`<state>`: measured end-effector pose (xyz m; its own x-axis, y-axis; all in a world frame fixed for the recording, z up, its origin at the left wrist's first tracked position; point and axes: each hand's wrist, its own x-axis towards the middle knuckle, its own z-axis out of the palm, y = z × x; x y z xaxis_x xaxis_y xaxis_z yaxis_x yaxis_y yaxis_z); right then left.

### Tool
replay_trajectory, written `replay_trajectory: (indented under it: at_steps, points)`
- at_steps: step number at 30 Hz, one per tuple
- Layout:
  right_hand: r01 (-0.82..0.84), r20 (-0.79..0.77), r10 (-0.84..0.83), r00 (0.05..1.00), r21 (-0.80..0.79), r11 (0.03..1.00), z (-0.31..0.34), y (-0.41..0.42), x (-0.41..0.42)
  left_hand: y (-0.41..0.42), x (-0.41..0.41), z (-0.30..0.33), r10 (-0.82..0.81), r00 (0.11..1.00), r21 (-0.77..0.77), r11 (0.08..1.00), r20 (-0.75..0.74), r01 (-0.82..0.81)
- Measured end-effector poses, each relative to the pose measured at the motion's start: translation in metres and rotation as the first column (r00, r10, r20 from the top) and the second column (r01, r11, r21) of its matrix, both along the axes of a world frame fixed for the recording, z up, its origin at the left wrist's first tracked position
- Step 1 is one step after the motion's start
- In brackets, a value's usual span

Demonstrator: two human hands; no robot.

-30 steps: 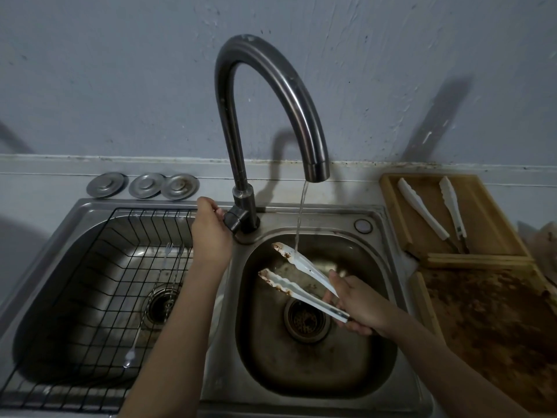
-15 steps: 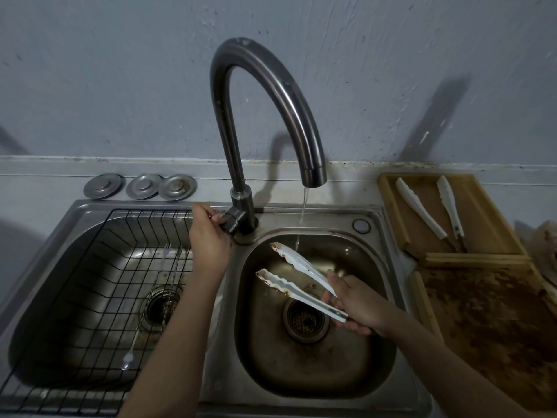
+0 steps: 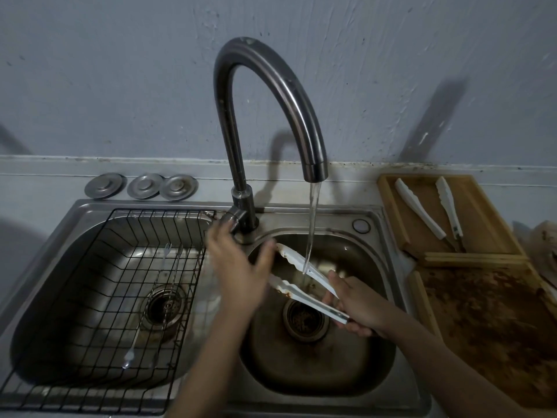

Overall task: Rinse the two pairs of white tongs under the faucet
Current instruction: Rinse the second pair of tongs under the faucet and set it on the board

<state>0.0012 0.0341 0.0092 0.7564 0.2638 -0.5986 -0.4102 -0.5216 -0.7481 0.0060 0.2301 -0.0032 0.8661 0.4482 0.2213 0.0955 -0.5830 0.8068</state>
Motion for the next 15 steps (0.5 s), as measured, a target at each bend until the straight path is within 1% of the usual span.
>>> replay_trajectory:
  at_steps: [2, 4, 6, 9, 11, 13, 15]
  points:
    - [-0.007, 0.001, 0.007, 1.000, -0.033, 0.999, 0.001, 0.003, -0.004, -0.027, -0.016, -0.005, -0.110, 0.983, -0.002, 0.994, -0.146, 0.111]
    - [-0.013, 0.002, 0.014, 1.000, -0.063, 0.998, 0.001, 0.006, -0.007, -0.043, -0.023, -0.013, -0.158, 0.967, -0.029, 0.987, -0.200, 0.156]
    - [-0.019, 0.000, 0.019, 1.000, -0.072, 0.997, 0.003, 0.005, -0.012, -0.047, -0.023, -0.017, -0.132, 0.965, -0.071, 0.990, -0.225, 0.119]
    - [-0.004, 0.010, 0.005, 1.000, -0.063, 0.998, 0.006, -0.002, -0.016, -0.041, -0.018, -0.023, -0.030, 0.973, -0.115, 0.993, -0.228, 0.004]
    - [0.009, 0.036, -0.006, 0.999, -0.073, 0.997, 0.008, -0.006, -0.017, -0.042, -0.017, -0.025, 0.014, 0.971, -0.184, 0.981, -0.238, -0.059]
    - [0.006, 0.073, 0.000, 0.997, -0.088, 0.996, 0.008, -0.007, -0.018, -0.051, -0.017, -0.026, 0.000, 0.967, -0.220, 0.974, -0.254, -0.058]
    - [-0.020, 0.152, 0.040, 0.988, -0.128, 0.992, 0.008, -0.009, -0.019, -0.058, -0.016, -0.031, -0.019, 0.960, -0.244, 0.968, -0.278, -0.051]
